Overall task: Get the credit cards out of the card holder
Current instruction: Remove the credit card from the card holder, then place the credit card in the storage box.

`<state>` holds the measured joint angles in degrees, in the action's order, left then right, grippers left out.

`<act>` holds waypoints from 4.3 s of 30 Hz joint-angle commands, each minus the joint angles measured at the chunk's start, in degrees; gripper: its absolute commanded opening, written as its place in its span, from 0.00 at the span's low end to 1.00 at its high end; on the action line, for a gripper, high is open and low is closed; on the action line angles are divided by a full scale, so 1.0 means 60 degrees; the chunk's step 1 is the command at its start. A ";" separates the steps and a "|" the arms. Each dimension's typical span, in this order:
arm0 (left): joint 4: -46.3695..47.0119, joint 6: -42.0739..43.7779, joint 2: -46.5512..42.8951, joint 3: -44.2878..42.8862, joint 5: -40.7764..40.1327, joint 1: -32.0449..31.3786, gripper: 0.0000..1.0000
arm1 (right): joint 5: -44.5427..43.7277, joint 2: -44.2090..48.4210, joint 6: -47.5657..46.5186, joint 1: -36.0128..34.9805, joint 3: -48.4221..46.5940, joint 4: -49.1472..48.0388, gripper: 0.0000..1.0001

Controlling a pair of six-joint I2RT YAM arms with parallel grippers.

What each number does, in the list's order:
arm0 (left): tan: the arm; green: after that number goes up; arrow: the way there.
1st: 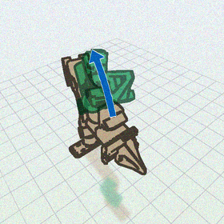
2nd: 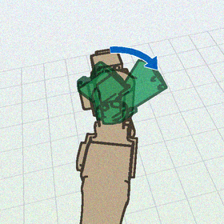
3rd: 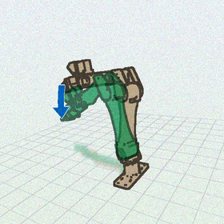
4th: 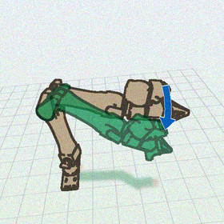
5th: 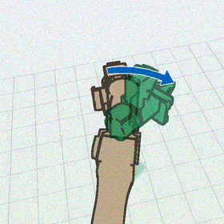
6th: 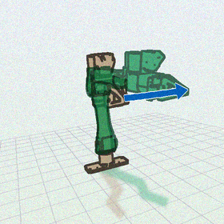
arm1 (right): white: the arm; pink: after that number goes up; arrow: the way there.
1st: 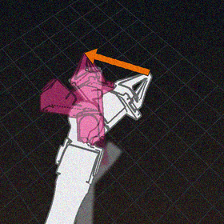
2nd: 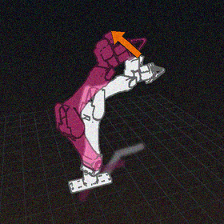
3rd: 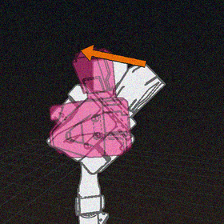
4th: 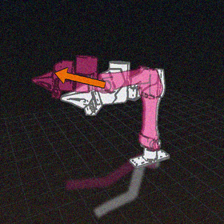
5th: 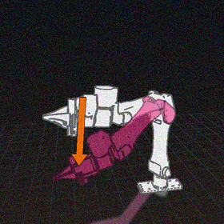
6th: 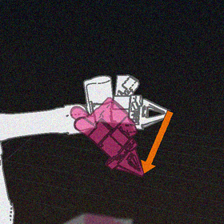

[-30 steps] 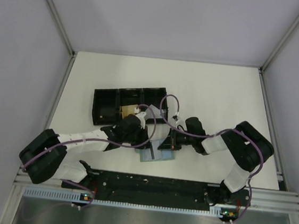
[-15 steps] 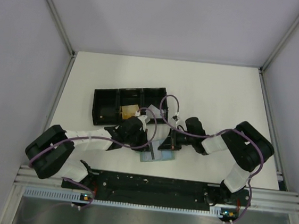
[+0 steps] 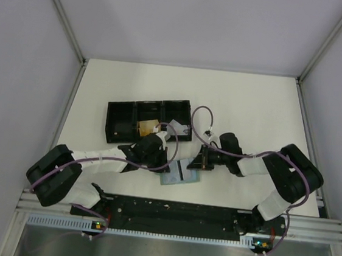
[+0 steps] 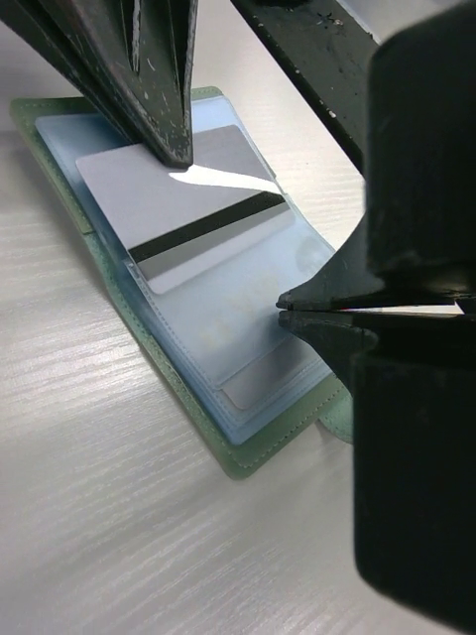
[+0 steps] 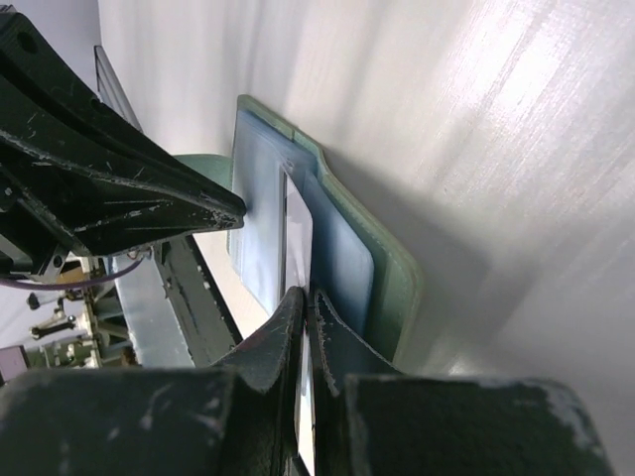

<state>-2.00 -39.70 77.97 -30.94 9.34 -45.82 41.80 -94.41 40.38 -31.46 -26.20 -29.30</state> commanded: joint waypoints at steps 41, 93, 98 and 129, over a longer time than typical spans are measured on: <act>0.1988 0.6526 -0.5159 0.0557 -0.3164 -0.3565 0.83 | 0.0460 0.5788 0.1883 0.0732 0.0470 0.0532 0.00; 0.3177 0.7999 -0.2650 -0.0192 -0.8112 -0.5535 0.00 | -0.1179 0.7575 -0.0487 0.0366 -0.1068 0.3519 0.48; 0.2897 0.5830 -0.4700 0.0760 -0.4772 -0.3251 0.00 | -0.1342 0.8146 -0.1967 0.0366 -0.1098 0.3887 0.63; -0.3093 0.7804 -0.3197 -0.3530 0.2778 -0.1225 0.00 | 0.2437 0.5233 -0.9776 -0.1479 -0.4247 0.7694 0.35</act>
<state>-17.30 4.38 58.17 -49.10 22.59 -53.28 52.51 -62.06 -12.93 -39.24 -48.10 12.64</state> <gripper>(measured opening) 0.010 0.411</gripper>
